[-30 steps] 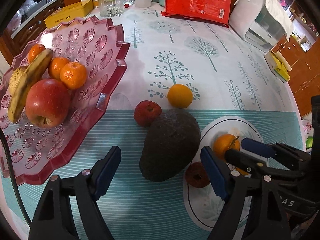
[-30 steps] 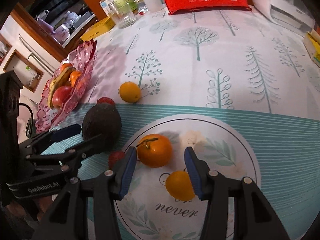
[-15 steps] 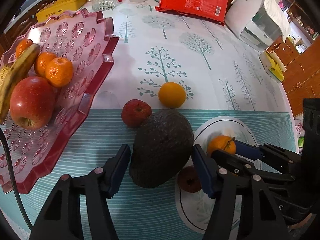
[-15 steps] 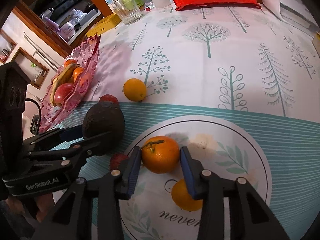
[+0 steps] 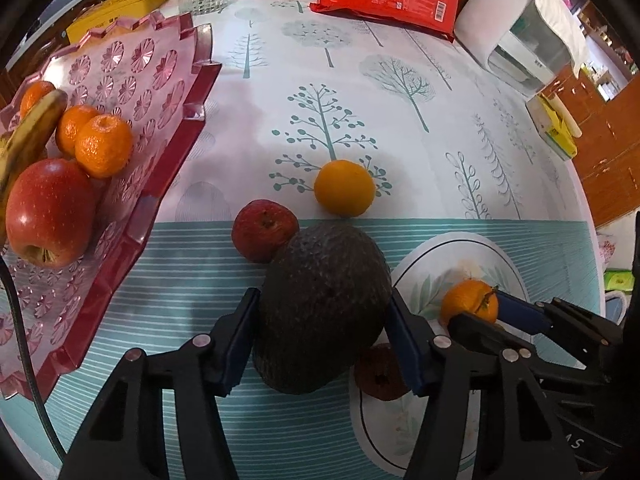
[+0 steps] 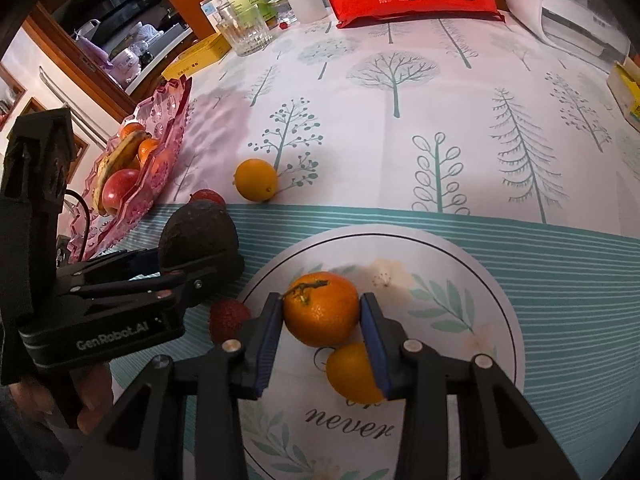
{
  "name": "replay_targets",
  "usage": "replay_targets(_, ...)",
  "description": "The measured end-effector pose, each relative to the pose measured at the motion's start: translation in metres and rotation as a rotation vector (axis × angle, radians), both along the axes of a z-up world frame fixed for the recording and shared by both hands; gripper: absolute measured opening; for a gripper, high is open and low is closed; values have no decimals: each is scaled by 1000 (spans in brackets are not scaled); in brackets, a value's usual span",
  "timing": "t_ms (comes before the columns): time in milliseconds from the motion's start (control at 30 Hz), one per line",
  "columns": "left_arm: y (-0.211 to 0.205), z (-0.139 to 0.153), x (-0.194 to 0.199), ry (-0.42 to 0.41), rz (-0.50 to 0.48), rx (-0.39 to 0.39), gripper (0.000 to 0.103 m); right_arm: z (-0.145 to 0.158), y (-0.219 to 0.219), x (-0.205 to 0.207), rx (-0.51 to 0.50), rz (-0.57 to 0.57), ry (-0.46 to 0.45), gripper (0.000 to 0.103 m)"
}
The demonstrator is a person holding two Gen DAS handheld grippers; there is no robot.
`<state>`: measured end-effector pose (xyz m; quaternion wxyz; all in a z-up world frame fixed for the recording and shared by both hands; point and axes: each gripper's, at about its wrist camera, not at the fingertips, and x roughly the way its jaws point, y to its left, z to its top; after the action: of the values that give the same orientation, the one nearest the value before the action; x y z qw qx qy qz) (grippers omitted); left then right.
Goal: Organize fruits
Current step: 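Close the right tool on the orange while the left tool grips the avocado, lift, then carry the avocado with the left tool while the right tool carries the orange to the bowl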
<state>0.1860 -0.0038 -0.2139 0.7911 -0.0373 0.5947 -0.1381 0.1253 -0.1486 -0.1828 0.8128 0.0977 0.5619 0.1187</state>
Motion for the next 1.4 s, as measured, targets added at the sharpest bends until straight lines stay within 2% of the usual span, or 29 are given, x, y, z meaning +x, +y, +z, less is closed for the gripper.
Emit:
replay_targets(300, 4, 7, -12, 4, -13, -1, 58, 10, 2, -9, -7, -27, -14, 40)
replay_targets(500, 9, 33, -28, -42, -60, -6, 58, 25, 7, -18, -4, -48, -30, 40)
replay_targets(700, 23, 76, -46, -116, -98, -7, 58, 51, 16, -27, -3, -62, -72, 40)
replay_targets(1000, 70, 151, -57, -244, -90, 1, 58, 105, 51, -33, -13, -36, -179, 40)
replay_targets(1167, 104, 194, -55, -323, -73, 54, 58, 134, 78, -25, -8, -13, -231, 40)
replay_targets(1400, 154, 235, -43, -411, -30, 120, 58, 172, 115, -1, -5, 11, -308, 40)
